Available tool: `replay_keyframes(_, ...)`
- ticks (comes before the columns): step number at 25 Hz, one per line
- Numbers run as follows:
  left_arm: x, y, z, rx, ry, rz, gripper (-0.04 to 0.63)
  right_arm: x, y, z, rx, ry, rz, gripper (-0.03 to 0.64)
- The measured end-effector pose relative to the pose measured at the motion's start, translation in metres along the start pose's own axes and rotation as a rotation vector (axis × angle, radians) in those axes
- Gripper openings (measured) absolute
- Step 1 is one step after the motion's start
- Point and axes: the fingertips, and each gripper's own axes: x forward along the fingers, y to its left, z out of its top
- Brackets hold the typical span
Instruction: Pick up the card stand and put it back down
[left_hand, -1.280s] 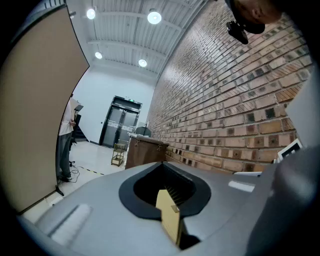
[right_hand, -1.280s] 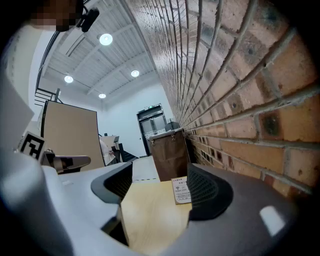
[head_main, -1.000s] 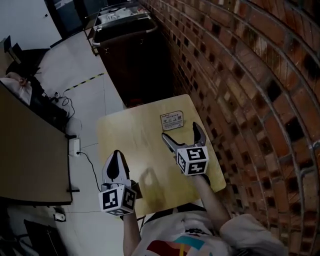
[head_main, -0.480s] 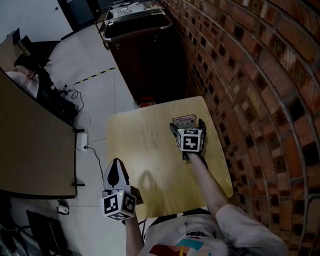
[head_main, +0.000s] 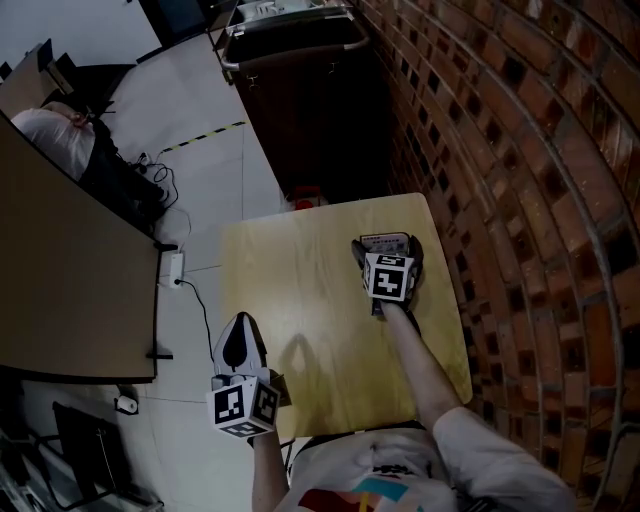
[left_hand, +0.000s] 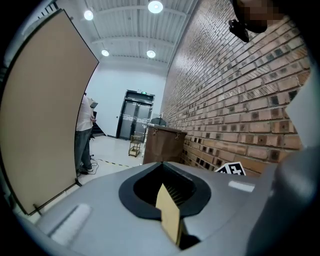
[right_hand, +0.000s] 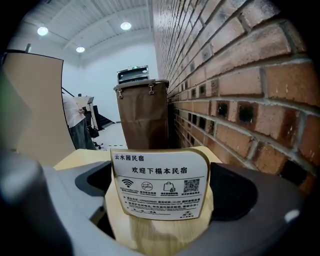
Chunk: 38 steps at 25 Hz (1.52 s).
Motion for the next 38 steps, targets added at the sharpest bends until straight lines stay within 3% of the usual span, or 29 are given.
replay_keyframes(16, 0.004, 0.004, -0.003, 0.003, 0.014, 0.012, 0.005, 0.001, -0.001, 0.007, 0.0, -0.07, -0.005, 0.575)
replay_keyframes(22, 0.0, 0.002, 0.003, 0.004, -0.007, 0.004, 0.005, -0.023, -0.001, 0.032, -0.057, -0.164, -0.009, 0.574)
replay_keyframes(32, -0.012, -0.02, 0.031, 0.05, -0.072, -0.027, 0.005, -0.166, 0.009, 0.097, -0.037, -0.419, 0.082, 0.573)
replay_keyframes(38, -0.015, -0.052, 0.054, 0.106, -0.148, -0.1, 0.005, -0.253, 0.023, 0.118, -0.033, -0.52, 0.156, 0.555)
